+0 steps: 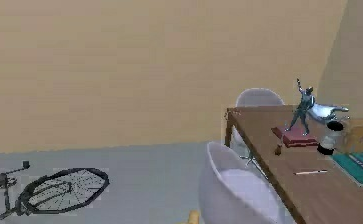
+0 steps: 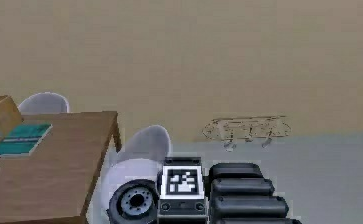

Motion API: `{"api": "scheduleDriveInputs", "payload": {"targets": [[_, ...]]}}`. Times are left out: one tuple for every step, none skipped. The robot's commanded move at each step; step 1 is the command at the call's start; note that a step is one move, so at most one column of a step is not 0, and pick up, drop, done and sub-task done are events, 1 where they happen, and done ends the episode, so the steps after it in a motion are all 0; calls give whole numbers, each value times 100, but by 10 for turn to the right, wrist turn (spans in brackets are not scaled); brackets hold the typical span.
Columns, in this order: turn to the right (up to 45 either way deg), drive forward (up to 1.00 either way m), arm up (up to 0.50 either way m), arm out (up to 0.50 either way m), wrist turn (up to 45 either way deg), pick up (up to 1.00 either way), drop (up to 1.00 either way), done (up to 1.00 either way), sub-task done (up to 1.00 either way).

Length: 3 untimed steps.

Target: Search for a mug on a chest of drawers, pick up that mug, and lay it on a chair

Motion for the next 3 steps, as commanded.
{"api": "scheduleDriveInputs", "payload": {"targets": [[-450,0,0,0,0,0,0,0,0],[-450,0,0,0,0,0,0,0,0],[-330,0,0,0,0,0,0,0,0]]}}
